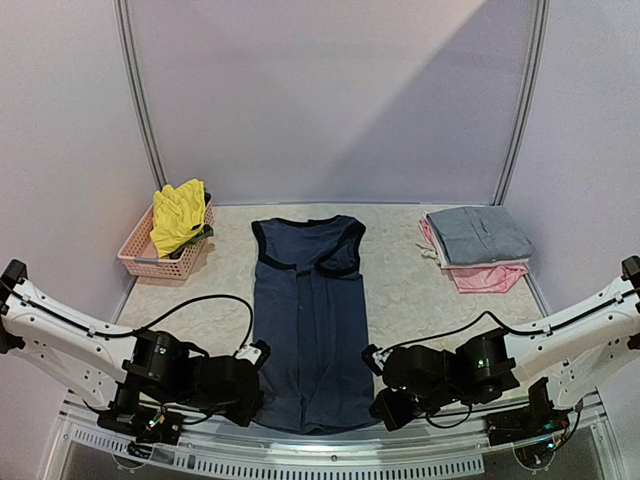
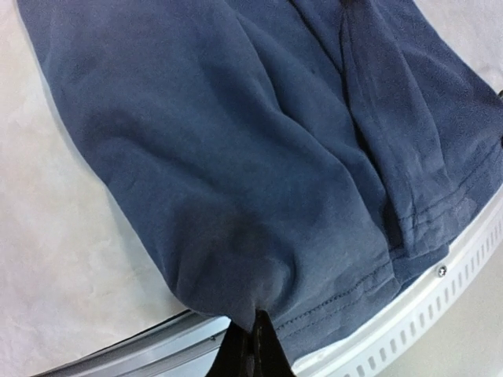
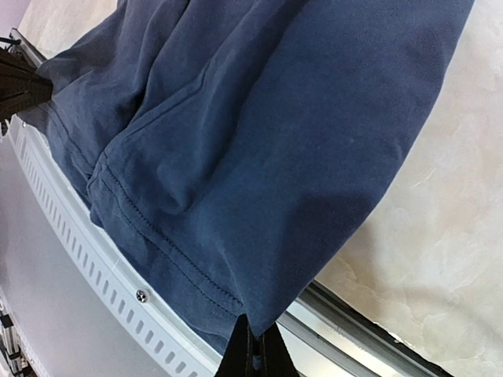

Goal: Fold and stack the mixed laundry pile
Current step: Pick up the rectangle-folded tank top from the corner of the board, then fold the rectangle-folded tank top at the center of the board.

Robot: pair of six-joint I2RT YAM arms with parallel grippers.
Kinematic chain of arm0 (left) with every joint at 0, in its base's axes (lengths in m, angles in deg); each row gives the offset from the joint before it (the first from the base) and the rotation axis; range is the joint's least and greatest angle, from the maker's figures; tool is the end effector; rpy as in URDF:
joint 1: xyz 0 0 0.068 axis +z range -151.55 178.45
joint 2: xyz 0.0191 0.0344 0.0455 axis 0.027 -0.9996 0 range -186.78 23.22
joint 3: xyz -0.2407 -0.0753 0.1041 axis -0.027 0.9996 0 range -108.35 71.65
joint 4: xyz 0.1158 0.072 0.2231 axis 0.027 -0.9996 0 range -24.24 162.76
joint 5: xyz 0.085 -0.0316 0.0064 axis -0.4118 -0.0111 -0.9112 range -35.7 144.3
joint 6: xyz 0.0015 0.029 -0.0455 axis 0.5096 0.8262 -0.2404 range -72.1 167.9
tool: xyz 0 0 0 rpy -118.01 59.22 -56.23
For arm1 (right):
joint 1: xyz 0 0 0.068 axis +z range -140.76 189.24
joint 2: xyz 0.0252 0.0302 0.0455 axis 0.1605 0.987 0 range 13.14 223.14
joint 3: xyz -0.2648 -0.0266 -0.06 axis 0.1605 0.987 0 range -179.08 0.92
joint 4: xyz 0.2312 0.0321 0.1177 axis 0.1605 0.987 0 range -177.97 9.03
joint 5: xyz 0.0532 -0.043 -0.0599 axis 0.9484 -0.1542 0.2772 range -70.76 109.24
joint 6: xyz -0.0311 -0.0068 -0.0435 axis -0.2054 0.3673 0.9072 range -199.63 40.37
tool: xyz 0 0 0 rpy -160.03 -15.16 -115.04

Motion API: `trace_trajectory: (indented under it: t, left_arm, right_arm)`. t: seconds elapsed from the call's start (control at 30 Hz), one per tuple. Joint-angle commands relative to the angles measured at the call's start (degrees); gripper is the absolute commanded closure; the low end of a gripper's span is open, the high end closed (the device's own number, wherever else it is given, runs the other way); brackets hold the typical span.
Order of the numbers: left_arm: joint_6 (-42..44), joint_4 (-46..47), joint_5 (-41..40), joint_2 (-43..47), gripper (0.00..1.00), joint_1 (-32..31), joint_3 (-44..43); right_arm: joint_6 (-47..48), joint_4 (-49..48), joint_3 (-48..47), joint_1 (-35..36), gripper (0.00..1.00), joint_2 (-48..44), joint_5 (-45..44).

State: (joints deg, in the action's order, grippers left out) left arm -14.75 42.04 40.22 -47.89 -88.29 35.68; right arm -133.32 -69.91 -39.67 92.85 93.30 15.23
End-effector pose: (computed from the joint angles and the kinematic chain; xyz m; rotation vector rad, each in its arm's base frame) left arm 0.0209 -0.2130 0.1722 0.5042 2.7114 -0.4789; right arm 0.0315 0.2587 0.1713 -0.6914 2.6973 0.7172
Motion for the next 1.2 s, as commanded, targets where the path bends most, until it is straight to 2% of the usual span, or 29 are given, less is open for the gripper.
trace_trajectory:
  t: [0.0,0.27,0.53,0.83,1.17]
  left_arm:
    - [0.14,-4.64,-5.47,2.9,0.98,-0.77,-2.17]
    - [3.06,-8.12,-11.03,4.71,1.0,1.96,-5.44]
    - [10.37,-11.58,-15.94,4.67,0.99,8.4,-11.57]
    - [22.49,-9.88,-13.29,3.71,0.99,22.47,-16.85]
    - [30.88,-3.98,-6.54,-5.95,0.99,35.19,-23.41]
  right_arm:
    - [0.96,4.72,-3.83,0.09,1.0,-2.28,-5.24]
    - [3.36,12.66,-11.41,-0.3,1.0,-2.65,-13.67]
    - [8.47,18.19,-20.72,-5.22,1.0,-0.5,-19.64]
    - [15.95,19.58,-28.99,-14.14,1.0,5.88,-19.95]
    - [22.73,17.14,-35.35,-24.15,1.0,13.24,-15.94]
